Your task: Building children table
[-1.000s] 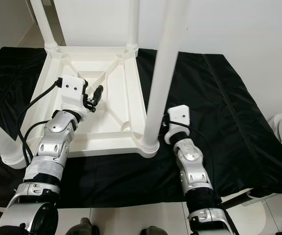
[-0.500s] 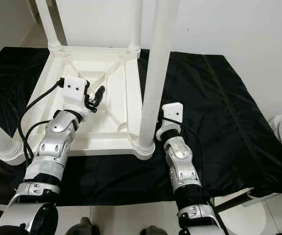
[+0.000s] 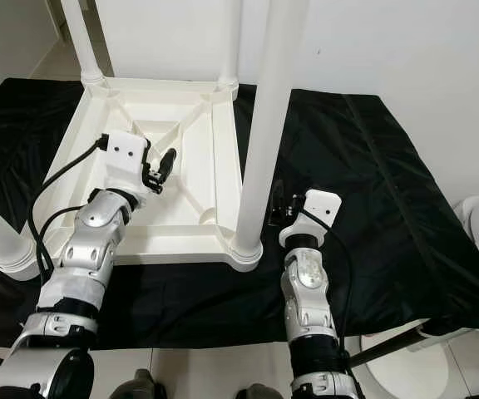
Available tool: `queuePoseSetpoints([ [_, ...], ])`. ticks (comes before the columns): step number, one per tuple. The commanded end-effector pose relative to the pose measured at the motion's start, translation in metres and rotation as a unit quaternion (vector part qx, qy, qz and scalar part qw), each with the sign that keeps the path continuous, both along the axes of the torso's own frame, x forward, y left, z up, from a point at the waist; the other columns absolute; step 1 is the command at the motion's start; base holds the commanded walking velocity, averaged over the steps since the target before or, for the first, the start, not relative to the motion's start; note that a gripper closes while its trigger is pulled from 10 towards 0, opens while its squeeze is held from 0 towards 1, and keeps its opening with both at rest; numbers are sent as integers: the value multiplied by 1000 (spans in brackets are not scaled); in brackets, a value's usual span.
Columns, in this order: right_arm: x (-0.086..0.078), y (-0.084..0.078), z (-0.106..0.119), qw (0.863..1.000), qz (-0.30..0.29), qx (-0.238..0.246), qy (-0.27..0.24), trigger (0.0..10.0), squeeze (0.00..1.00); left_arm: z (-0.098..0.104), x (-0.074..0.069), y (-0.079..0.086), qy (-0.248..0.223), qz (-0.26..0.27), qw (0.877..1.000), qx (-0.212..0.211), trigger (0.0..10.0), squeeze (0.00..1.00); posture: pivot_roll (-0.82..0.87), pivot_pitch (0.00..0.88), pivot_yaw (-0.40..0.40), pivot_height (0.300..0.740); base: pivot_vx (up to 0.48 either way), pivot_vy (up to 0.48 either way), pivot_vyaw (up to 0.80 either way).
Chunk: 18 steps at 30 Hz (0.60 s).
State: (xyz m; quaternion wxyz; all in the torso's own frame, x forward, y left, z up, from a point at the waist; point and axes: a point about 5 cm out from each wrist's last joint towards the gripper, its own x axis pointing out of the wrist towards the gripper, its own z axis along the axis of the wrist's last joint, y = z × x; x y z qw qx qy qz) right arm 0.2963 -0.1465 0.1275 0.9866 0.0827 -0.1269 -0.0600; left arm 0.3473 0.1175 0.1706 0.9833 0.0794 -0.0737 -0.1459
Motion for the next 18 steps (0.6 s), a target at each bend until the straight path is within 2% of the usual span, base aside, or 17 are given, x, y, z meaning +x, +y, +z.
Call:
queuePoseSetpoints([
  [1,-6,1,4,1000,-10,-2,-13,10000,0,0,-3,-3,-8,-1,1000,11,10000,0,25,0,-58,740,0,0,0],
  [6,-12,1,5,1000,-18,-5,-15,10000,0,0,-4,-2,-9,-2,1000,8,10000,0,25,0,-59,740,0,0,0],
  [12,-26,-16,5,998,-52,-14,-12,10000,0,2,-3,13,-11,37,999,-3,10000,0,20,0,-53,740,0,0,0],
  [16,-30,-21,5,998,-57,-14,-14,10000,0,2,-4,16,-13,39,999,-6,10000,0,19,0,-52,740,0,0,0],
  [17,-33,-23,5,998,-59,-11,-15,10000,1000,2,-5,17,-14,36,999,-6,10000,0,19,0,-51,740,0,0,0],
  [18,-36,-24,6,998,-61,-9,-16,10000,1000,2,-6,18,-16,32,999,-7,10000,0,18,0,-50,740,0,0,0],
])
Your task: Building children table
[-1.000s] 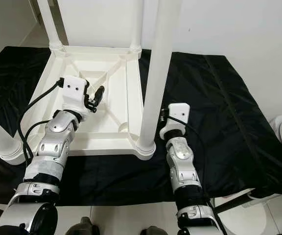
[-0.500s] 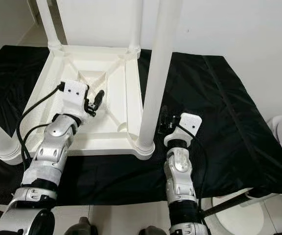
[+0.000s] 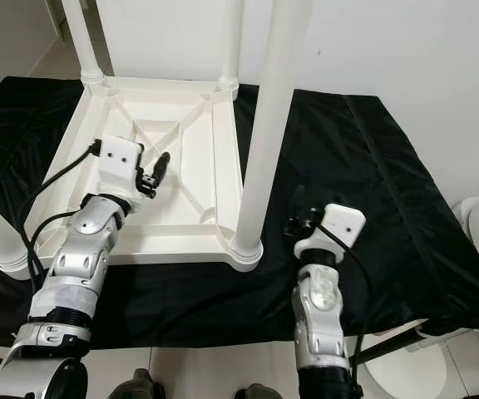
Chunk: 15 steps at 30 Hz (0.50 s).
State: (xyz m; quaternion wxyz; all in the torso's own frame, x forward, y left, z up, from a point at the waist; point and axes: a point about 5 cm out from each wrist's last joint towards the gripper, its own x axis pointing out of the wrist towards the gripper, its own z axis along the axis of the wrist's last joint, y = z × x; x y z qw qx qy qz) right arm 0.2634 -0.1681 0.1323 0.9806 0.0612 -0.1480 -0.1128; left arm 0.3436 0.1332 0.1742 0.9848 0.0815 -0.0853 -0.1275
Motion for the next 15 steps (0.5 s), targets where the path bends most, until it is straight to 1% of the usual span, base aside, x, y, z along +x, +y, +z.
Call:
queuePoseSetpoints([
  [1,-5,-4,2,1000,-5,9,-4,10000,1000,-1,-3,3,-4,8,1000,-5,10000,0,18,0,-50,740,0,0,0],
  [3,-7,-6,3,1000,-8,10,-7,10000,1000,-1,-4,3,-10,-2,1000,0,10000,0,18,0,-46,740,0,0,0],
  [6,-9,-8,4,1000,-9,10,-8,10000,1000,-1,-5,4,-12,-9,1000,-3,10000,0,17,0,-46,740,0,0,0],
  [7,-12,-11,6,1000,-12,8,-9,10000,1000,0,-7,4,-17,-28,999,-2,10000,878,16,0,-44,740,0,0,0],
  [8,-12,-11,6,1000,-12,8,-9,10000,1000,0,-7,4,-17,-28,999,-2,10000,878,16,0,-44,740,0,0,0],
  [9,-13,-13,6,1000,-13,6,-6,10000,1000,1,-8,5,-20,-41,999,-1,10000,878,16,0,-43,740,0,0,0],
  [11,-13,-13,6,1000,-13,6,-6,10000,1000,1,-8,5,-20,-41,999,-1,10000,878,16,0,-43,740,0,0,0],
  [12,-15,-14,7,1000,-12,2,-4,10000,0,1,-9,6,-21,-50,999,-3,10000,941,15,0,-41,740,0,0,0],
  [13,-18,-17,7,1000,-14,-4,-2,10000,0,3,-14,7,-26,-78,997,-6,10000,1000,14,0,-38,740,0,0,0],
  [14,-18,-17,7,1000,-14,-4,-2,10000,0,3,-14,7,-26,-78,997,-6,10000,1000,14,0,-38,740,0,0,0],
  [15,-21,-20,6,1000,-17,-9,1,10000,0,4,-20,8,-31,-109,993,-15,10000,1000,14,0,-38,740,0,0,0],
])
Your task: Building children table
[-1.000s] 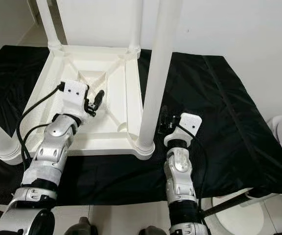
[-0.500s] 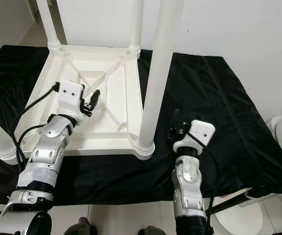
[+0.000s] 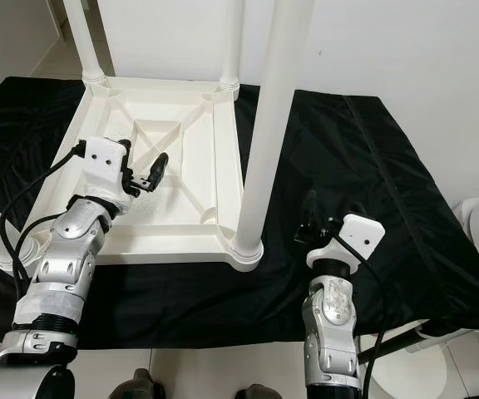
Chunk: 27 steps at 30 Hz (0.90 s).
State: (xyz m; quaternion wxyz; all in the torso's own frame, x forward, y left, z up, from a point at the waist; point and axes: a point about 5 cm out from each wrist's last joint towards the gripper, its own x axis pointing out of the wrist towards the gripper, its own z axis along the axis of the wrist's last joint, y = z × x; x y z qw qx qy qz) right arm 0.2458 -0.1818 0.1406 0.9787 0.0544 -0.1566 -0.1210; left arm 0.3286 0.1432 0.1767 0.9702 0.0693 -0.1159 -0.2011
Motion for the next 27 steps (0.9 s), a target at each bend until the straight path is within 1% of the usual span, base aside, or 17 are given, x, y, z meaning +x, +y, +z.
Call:
queuePoseSetpoints([
  [1,-3,-6,-2,1000,-8,-3,9,10000,0,1,-5,-2,-7,-31,999,-6,10000,1000,14,0,-38,740,0,0,0],
  [2,-6,-9,-3,1000,-11,-6,12,10000,0,1,-11,-2,-10,-60,998,-10,10000,1000,13,0,-37,740,0,0,0],
  [3,-8,-12,-4,1000,-14,-8,14,10000,0,1,-18,-3,-10,-92,996,-14,10000,957,13,0,-37,740,0,0,0],
  [5,-8,-12,-4,1000,-14,-8,14,10000,0,1,-18,-3,-10,-92,996,-14,10000,957,13,0,-37,740,0,0,0],
  [6,-9,-13,-5,1000,-16,-9,15,10000,0,0,-22,-3,-8,-109,994,-16,10000,957,13,0,-35,740,0,0,0],
  [7,-10,-14,-5,1000,-17,-10,16,10000,0,-1,-25,-3,-7,-116,993,-16,10000,0,13,0,-36,740,0,0,0],
  [9,-10,-14,-5,1000,-17,-10,16,10000,0,-1,-25,-3,-7,-116,993,-16,10000,0,13,0,-36,740,0,0,0],
  [11,-11,-14,-5,1000,-15,-14,19,10000,0,-1,-27,1,-11,-113,994,-7,10000,0,16,0,-37,740,0,0,0],
  [13,-12,-13,-5,1000,-12,-16,20,10000,0,-2,-24,8,-11,-95,995,0,10000,0,16,0,-37,740,0,0,0],
  [15,-11,-10,-4,1000,-6,-21,20,10000,0,-1,-20,17,-8,-75,997,-3,10000,0,18,0,-34,740,0,0,0],
  [16,-11,-10,-4,1000,-6,-21,20,10000,0,-1,-20,17,-8,-75,997,-3,10000,0,18,0,-34,740,0,0,0],
  [18,-10,-6,-3,1000,5,-23,20,10000,0,-2,-17,24,-6,-56,998,-8,10000,0,19,0,-33,740,0,0,0],
  [22,-8,0,-2,999,23,-29,20,10000,0,-4,-16,32,0,-41,999,-12,10000,0,19,0,-31,740,0,0,0],
  [23,-7,8,-2,998,51,-39,22,10000,0,-4,-13,40,4,-4,1000,-14,10000,0,19,0,-29,740,0,0,0],
  [25,-6,15,-2,996,79,-41,23,10000,0,-5,-9,48,10,39,999,-23,10000,0,19,0,-28,740,0,0,0],
  [26,-6,15,-2,996,79,-41,23,10000,0,-5,-9,48,10,39,999,-23,10000,0,19,0,-28,740,0,0,0],
  [27,-6,19,-2,994,94,-45,25,10000,0,-6,-7,53,14,77,997,-24,10000,0,19,0,-28,740,0,0,0],
])
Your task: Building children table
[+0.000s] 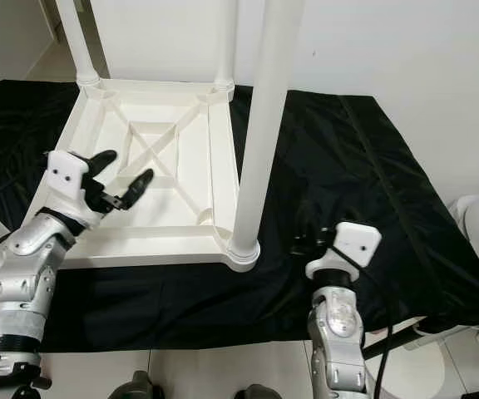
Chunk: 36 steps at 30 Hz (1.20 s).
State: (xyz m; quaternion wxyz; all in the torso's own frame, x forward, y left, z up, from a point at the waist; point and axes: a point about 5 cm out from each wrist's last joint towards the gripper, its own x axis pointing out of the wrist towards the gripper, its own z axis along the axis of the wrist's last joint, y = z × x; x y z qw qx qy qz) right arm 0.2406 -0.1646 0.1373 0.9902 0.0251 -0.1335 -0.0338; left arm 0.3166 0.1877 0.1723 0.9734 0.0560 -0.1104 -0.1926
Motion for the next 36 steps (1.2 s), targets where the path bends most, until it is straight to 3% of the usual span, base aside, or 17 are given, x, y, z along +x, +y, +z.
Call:
queuePoseSetpoints([
  [1,0,6,2,1000,28,-7,3,10000,0,-3,5,13,14,99,995,-17,10000,0,20,0,-28,740,0,0,0],
  [7,3,16,4,997,74,-17,2,10000,0,-11,7,22,33,195,980,-7,10000,0,24,0,-31,740,0,0,0],
  [8,7,18,7,996,88,-23,-1,10000,0,-12,9,26,34,243,969,2,10000,0,29,0,-36,740,0,0,0],
  [10,7,18,7,996,88,-23,-1,10000,0,-12,9,26,34,243,969,2,10000,0,29,0,-36,740,0,0,0],
  [12,11,18,10,995,95,-31,-5,10000,0,-10,11,31,29,287,957,20,10000,0,31,0,-39,740,0,0,0],
  [15,18,15,15,995,96,-39,-11,10000,0,-2,12,43,14,367,930,30,10000,0,36,0,-39,740,0,0,0],
  [16,18,15,15,995,96,-39,-11,10000,0,-2,12,43,14,367,930,30,10000,0,36,0,-39,740,0,0,0],
  [17,21,14,17,995,93,-40,-15,10000,0,2,10,51,6,401,915,41,10000,0,38,0,-40,740,0,0,0],
  [18,21,14,17,995,93,-40,-15,10000,0,2,10,51,6,401,915,41,10000,0,38,0,-40,740,0,0,0],
  [19,23,13,19,995,89,-38,-17,10000,0,4,8,58,2,436,899,44,10000,0,39,0,-40,740,0,0,0],
  [20,23,13,19,995,89,-38,-17,10000,0,4,8,58,2,436,899,44,10000,0,39,0,-40,740,0,0,0],
  [22,26,15,22,995,91,-34,-23,10000,0,5,-1,77,3,501,864,52,10000,0,41,3,-40,740,0,0,0],
  [24,26,15,22,995,91,-34,-23,10000,0,5,-1,77,3,501,864,52,10000,0,41,3,-40,740,0,0,0],
  [26,29,19,24,993,108,-31,-25,10000,0,6,-8,91,3,548,834,55,10000,0,51,12,-43,740,0,0,0],
  [28,29,19,24,993,108,-31,-25,10000,0,6,-8,91,3,548,834,55,10000,0,51,12,-43,740,0,0,0],
  [30,32,24,25,990,132,-37,-26,10000,0,10,-13,98,0,575,816,59,10000,0,56,17,-43,740,0,0,0],
  [36,35,33,25,981,186,-49,-18,10000,0,11,-18,103,1,592,804,56,10000,0,60,28,-45,740,0,0,0],
])
